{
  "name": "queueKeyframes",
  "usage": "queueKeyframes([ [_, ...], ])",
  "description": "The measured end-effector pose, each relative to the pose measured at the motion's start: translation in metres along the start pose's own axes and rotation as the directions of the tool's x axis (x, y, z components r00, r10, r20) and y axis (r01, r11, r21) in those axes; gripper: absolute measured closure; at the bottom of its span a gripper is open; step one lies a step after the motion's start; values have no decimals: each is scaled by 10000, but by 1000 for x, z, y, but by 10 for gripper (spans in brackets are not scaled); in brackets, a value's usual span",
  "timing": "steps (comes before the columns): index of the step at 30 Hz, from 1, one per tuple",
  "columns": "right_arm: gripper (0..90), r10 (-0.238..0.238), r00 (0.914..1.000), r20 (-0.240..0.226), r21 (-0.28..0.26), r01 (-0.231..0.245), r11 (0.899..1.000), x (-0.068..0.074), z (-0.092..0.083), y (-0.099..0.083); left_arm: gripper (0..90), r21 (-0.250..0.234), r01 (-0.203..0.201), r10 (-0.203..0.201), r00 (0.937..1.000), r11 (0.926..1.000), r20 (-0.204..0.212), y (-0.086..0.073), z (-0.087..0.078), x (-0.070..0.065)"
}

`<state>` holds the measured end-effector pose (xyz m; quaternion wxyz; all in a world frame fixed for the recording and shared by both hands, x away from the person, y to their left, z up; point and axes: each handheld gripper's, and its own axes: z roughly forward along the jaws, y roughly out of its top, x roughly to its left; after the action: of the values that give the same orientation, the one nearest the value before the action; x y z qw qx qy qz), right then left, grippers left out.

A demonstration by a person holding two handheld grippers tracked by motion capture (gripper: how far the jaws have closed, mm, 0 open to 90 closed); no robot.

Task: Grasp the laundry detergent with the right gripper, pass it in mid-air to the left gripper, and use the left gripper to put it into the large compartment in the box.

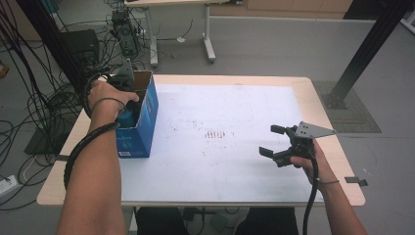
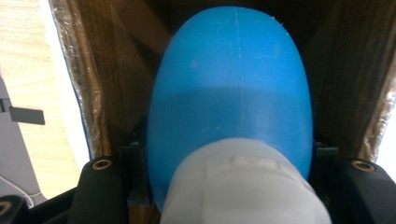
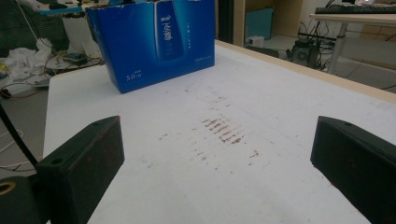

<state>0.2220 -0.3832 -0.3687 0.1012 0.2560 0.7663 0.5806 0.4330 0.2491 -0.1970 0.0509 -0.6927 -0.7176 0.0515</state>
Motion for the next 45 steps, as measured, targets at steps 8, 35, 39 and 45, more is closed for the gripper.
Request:
queueKeyframes([
  [8, 29, 2, 10000, -17, -26, -2, 10000, 0, 1, 0, 378, -10, 0, 0, 10000, 10000, -47, 0, 1, -2],
  [35, 29, 64, 10000, -39, -74, -64, 10000, 0, 2, -3, 378, 66, 61, -61, 10000, 10000, -18, 0, 2, -1],
  [39, 29, 78, 10000, -35, -92, -78, 9999, 0, 2, -3, 378, 73, 49, -49, 10000, 10000, -15, 0, 2, -1],
  [45, 29, 78, 10000, -29, -97, -78, 9999, 0, 2, -3, 378, 87, 78, -78, 10000, 9999, -43, 0, 2, -2],
])
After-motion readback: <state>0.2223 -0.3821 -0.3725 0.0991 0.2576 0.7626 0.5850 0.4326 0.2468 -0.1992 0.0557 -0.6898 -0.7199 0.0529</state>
